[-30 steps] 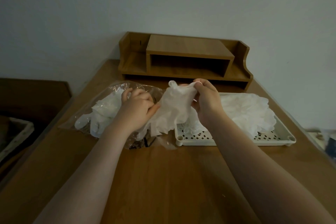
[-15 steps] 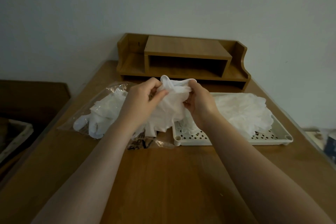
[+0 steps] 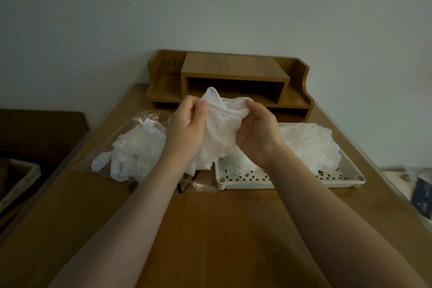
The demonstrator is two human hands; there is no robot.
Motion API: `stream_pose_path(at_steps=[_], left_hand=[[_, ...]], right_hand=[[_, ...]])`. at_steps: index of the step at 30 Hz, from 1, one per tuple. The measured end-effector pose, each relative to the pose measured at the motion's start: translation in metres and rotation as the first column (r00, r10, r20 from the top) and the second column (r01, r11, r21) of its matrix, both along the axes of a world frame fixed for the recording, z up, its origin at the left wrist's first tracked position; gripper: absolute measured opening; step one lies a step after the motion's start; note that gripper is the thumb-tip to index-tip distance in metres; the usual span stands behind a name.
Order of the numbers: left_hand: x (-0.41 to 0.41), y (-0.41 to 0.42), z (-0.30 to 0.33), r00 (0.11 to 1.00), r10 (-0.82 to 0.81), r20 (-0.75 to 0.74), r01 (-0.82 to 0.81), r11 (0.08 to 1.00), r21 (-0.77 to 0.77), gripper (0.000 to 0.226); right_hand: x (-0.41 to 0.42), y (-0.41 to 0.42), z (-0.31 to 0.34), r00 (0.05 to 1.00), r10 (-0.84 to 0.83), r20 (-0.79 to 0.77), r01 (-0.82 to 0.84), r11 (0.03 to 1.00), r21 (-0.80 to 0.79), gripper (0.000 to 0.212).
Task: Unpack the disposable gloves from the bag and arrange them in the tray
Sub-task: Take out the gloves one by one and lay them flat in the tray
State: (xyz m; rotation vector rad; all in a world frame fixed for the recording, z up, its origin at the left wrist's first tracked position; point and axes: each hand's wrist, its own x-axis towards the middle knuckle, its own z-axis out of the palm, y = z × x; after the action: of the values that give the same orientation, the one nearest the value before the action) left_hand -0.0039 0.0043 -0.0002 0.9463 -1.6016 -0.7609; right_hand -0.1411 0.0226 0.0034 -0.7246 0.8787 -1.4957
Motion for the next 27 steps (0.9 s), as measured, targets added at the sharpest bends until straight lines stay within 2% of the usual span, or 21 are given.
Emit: stream_pose_path(at_steps=[4,8,10,12,13,14,16,19,21,22,24,26,27], left_hand=[[-0.013,0.004,0.007,0.998,0.064,-0.014,-0.064,0.997,-0.030,0.021],[-0.026,0.002,0.020,0.993,0.120,-0.012,-0.120,0.992,-0.028,0.025],[-0.036,0.002,0.027,0.987,0.157,-0.035,-0.156,0.987,0.027,0.026],[-0.047,0.004,0.034,0.981,0.178,-0.071,-0.170,0.980,0.106,0.026],[-0.052,0.005,0.035,0.980,0.177,-0.087,-0.162,0.974,0.157,0.025],[-0.058,0.005,0.036,0.979,0.172,-0.113,-0.144,0.966,0.215,0.025],[-0.067,0.004,0.033,0.960,0.130,-0.246,-0.041,0.940,0.338,0.023],[-0.073,0.007,0.028,0.835,0.080,-0.544,0.237,0.841,0.487,0.022],[-0.077,0.012,0.024,0.780,0.061,-0.623,0.353,0.780,0.518,0.022],[-0.079,0.012,0.022,0.803,0.056,-0.593,0.339,0.775,0.533,0.022],[-0.084,0.009,0.017,0.906,0.037,-0.421,0.225,0.800,0.556,0.027],[-0.086,0.001,0.017,0.989,-0.062,-0.136,0.122,0.857,0.501,0.042],[-0.088,-0.001,0.020,0.987,-0.159,0.025,0.133,0.891,0.434,0.049]], right_hand=[[-0.010,0.005,0.005,0.998,0.037,0.055,-0.038,0.999,0.016,0.032],[-0.026,0.021,0.011,0.975,0.217,0.049,-0.206,0.963,-0.172,0.060],[-0.032,0.027,0.013,0.974,0.182,-0.133,-0.203,0.964,-0.172,0.062],[-0.035,0.029,0.015,0.913,0.077,-0.400,-0.131,0.985,-0.110,0.044],[-0.038,0.029,0.013,0.875,0.030,-0.483,-0.086,0.992,-0.094,0.036],[-0.042,0.030,0.012,0.855,-0.006,-0.518,-0.042,0.996,-0.080,0.030],[-0.054,0.034,0.011,0.874,-0.060,-0.481,0.032,0.997,-0.066,0.019],[-0.073,0.041,0.016,0.919,-0.100,-0.382,0.082,0.995,-0.061,0.012],[-0.088,0.044,0.017,0.946,-0.081,-0.313,0.066,0.996,-0.058,0.016],[-0.094,0.046,0.017,0.953,-0.047,-0.300,0.032,0.998,-0.055,0.018],[-0.104,0.049,0.020,0.938,0.046,-0.344,-0.061,0.998,-0.032,0.020],[-0.113,0.052,0.023,0.892,0.158,-0.423,-0.171,0.985,0.008,0.019],[-0.118,0.053,0.025,0.856,0.211,-0.471,-0.223,0.974,0.031,0.018]])
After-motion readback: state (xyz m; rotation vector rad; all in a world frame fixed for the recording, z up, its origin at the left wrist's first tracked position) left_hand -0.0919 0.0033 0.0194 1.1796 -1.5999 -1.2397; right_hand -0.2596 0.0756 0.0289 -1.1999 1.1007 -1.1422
